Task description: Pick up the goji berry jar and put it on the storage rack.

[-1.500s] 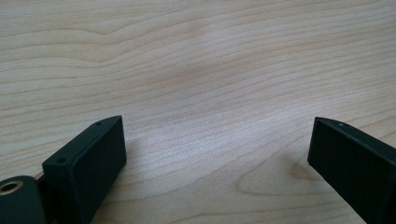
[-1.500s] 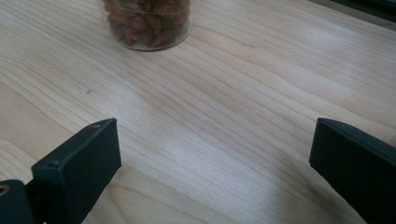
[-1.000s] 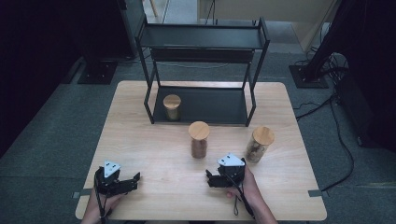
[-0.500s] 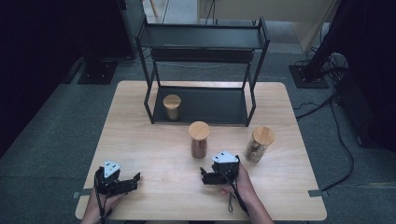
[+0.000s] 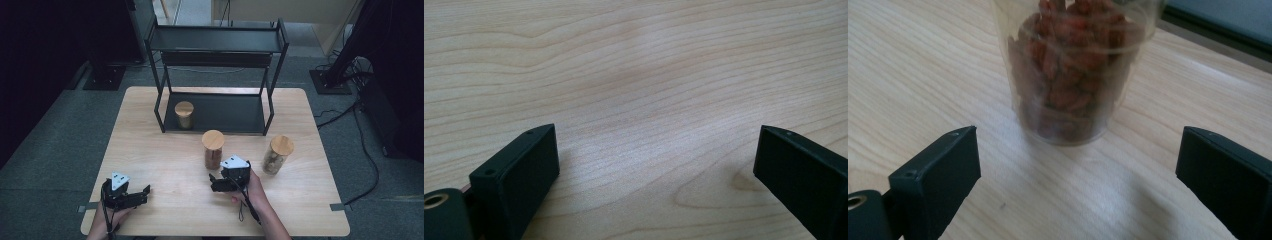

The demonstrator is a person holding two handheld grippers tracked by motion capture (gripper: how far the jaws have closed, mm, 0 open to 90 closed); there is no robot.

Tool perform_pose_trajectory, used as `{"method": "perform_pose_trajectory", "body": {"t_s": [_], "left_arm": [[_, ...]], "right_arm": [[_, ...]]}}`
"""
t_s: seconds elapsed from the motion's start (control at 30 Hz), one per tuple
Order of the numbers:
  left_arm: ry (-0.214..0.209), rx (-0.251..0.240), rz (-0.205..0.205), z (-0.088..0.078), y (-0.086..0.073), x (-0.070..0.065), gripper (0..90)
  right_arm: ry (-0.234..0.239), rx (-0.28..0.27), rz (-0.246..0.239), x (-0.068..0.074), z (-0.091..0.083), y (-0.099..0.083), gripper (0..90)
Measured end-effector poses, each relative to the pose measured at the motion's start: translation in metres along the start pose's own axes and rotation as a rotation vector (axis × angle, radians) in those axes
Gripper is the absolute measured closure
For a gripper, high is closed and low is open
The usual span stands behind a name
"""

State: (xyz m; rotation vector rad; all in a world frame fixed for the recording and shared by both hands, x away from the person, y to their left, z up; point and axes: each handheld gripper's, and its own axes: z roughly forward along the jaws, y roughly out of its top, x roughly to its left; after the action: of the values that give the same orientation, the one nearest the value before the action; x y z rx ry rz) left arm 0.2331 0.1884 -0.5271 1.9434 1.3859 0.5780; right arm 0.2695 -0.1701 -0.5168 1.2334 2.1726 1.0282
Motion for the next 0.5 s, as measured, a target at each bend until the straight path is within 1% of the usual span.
{"method": "perform_pose_trajectory", "body": {"t_s": [0.33,0.5], "left_arm": [[-0.003,-0.001,-0.002,0.000,0.000,0.000,4.6],[-0.004,-0.001,-0.001,0.000,0.000,0.000,4.6]], "right_arm": [[-0.008,-0.011,0.007,0.001,0.008,0.013,3.5],[-0.008,-0.023,0.023,-0.001,0.008,0.019,3.5]]}}
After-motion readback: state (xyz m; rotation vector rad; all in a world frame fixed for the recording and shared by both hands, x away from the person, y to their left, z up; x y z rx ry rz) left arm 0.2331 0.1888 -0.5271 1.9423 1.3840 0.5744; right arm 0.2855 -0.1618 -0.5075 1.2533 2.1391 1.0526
